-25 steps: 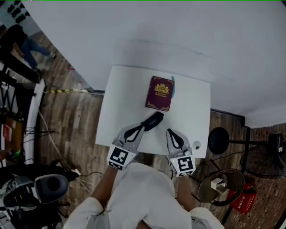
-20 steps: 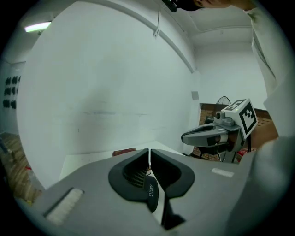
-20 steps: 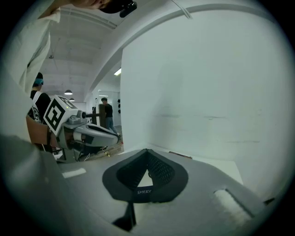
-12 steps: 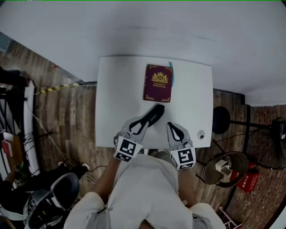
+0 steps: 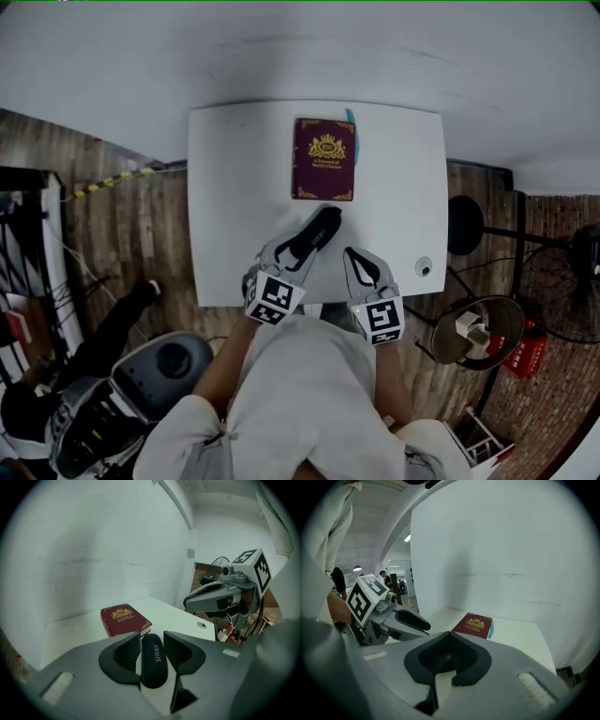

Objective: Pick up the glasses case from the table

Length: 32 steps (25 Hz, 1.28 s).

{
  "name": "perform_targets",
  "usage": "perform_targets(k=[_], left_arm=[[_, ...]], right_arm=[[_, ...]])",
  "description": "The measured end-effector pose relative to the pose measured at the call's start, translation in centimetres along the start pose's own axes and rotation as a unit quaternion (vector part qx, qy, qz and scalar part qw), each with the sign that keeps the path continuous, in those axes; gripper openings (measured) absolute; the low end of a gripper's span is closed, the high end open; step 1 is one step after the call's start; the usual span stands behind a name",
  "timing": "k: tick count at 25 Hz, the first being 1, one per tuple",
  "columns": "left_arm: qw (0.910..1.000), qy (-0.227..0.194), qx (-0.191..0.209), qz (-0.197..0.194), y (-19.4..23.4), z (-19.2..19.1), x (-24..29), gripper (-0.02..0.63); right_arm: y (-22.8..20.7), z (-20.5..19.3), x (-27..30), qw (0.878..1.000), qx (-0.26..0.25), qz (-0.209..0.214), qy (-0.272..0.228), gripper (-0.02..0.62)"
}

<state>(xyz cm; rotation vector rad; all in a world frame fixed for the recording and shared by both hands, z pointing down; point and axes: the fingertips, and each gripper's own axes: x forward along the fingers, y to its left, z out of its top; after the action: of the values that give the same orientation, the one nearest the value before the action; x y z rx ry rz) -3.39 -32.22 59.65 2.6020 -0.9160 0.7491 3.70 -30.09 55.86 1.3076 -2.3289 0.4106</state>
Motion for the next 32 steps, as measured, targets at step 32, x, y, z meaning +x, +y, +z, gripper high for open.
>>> perform_targets(k=[32], left_arm=[[0.9786, 0.204, 0.012, 0.025, -1.3, -9.9, 9.0, 0.354]], right_arm=[[-3.4, -4.4, 0.2, 0.998, 0.024, 0.056, 0.025, 0.005]])
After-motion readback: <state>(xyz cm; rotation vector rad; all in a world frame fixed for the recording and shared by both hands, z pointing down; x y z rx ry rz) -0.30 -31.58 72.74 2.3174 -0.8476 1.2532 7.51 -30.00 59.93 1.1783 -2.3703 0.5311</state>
